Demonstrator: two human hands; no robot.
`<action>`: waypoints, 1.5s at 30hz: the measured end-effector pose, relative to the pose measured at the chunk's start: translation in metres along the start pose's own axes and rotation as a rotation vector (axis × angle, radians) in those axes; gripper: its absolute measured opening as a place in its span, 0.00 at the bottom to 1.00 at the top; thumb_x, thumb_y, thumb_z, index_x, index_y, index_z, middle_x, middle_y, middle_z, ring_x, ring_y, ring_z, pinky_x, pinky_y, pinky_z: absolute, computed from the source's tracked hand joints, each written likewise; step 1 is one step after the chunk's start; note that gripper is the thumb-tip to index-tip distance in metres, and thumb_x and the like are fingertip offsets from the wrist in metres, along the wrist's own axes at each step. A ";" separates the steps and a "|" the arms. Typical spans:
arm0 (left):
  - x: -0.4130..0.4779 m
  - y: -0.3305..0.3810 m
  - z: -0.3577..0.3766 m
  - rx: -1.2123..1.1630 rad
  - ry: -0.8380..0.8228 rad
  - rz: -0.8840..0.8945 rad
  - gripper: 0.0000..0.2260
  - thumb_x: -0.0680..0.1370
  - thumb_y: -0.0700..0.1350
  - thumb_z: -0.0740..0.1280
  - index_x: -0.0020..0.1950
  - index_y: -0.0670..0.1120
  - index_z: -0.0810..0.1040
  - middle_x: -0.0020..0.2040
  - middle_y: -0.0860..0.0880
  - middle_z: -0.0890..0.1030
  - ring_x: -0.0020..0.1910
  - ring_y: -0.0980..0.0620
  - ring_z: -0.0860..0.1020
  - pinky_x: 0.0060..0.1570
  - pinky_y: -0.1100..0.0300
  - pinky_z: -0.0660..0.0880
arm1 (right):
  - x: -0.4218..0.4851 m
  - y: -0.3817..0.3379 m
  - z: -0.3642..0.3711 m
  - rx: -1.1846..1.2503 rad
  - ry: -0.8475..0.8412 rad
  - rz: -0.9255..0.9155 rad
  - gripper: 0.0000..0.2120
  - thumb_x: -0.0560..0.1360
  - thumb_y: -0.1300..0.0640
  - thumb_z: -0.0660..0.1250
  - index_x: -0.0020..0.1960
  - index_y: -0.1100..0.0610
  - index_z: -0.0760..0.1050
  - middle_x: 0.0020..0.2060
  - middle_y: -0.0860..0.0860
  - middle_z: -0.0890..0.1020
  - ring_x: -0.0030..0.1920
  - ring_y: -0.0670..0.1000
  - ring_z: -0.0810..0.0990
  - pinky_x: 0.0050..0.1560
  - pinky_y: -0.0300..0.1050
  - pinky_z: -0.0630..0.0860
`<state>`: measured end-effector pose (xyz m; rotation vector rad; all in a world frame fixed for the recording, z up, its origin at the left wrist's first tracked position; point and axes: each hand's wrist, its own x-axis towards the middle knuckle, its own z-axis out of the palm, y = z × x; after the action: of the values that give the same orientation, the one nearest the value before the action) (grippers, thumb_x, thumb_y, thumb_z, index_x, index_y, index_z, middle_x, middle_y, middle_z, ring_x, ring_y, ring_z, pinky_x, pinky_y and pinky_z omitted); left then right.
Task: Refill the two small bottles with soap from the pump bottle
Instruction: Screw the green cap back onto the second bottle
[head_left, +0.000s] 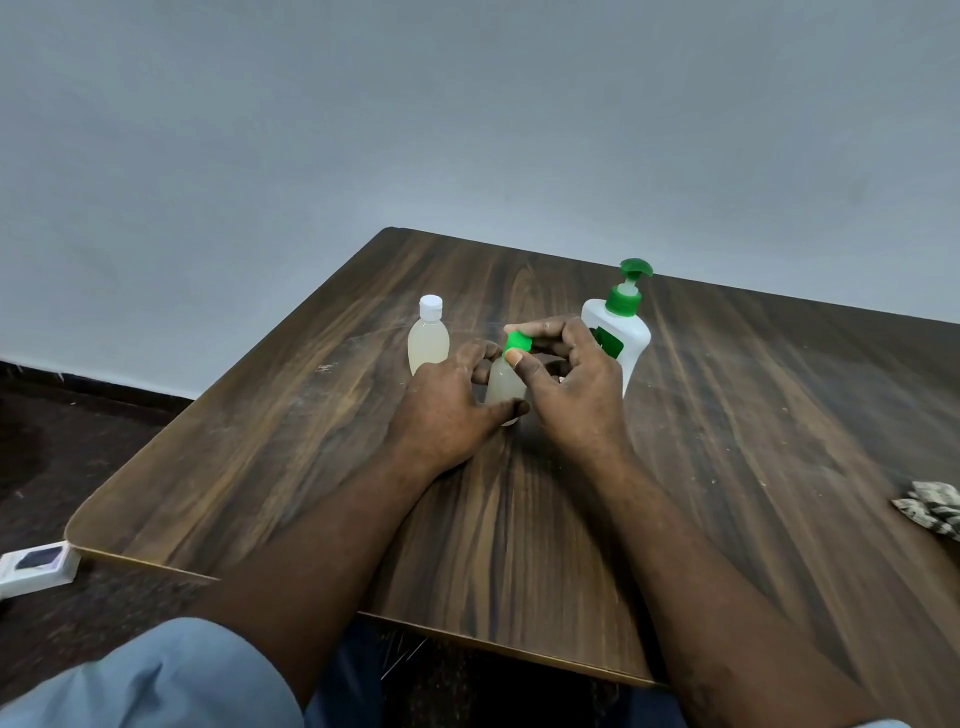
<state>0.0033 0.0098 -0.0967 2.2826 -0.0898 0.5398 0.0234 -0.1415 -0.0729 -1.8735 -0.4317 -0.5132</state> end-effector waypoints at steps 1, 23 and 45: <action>0.000 0.001 -0.001 0.004 0.002 0.004 0.27 0.70 0.59 0.77 0.66 0.55 0.75 0.52 0.56 0.84 0.52 0.56 0.81 0.52 0.51 0.79 | 0.000 0.000 0.000 0.020 -0.006 0.004 0.11 0.77 0.59 0.76 0.57 0.52 0.81 0.52 0.43 0.86 0.54 0.39 0.84 0.54 0.35 0.80; 0.000 0.001 0.001 -0.034 -0.001 0.009 0.24 0.69 0.59 0.78 0.61 0.57 0.75 0.50 0.58 0.84 0.50 0.60 0.81 0.45 0.58 0.78 | 0.000 0.003 0.002 0.034 0.083 0.001 0.12 0.72 0.56 0.81 0.51 0.51 0.81 0.47 0.45 0.86 0.47 0.45 0.84 0.48 0.40 0.81; 0.001 0.000 0.001 -0.033 0.001 -0.011 0.25 0.67 0.61 0.76 0.62 0.58 0.76 0.50 0.58 0.84 0.51 0.59 0.81 0.49 0.54 0.79 | -0.002 0.001 -0.001 0.038 0.043 -0.024 0.11 0.74 0.58 0.79 0.50 0.48 0.79 0.50 0.44 0.87 0.50 0.43 0.85 0.49 0.35 0.81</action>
<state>0.0050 0.0093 -0.0971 2.2497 -0.0856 0.5296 0.0220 -0.1431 -0.0748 -1.8198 -0.4329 -0.5569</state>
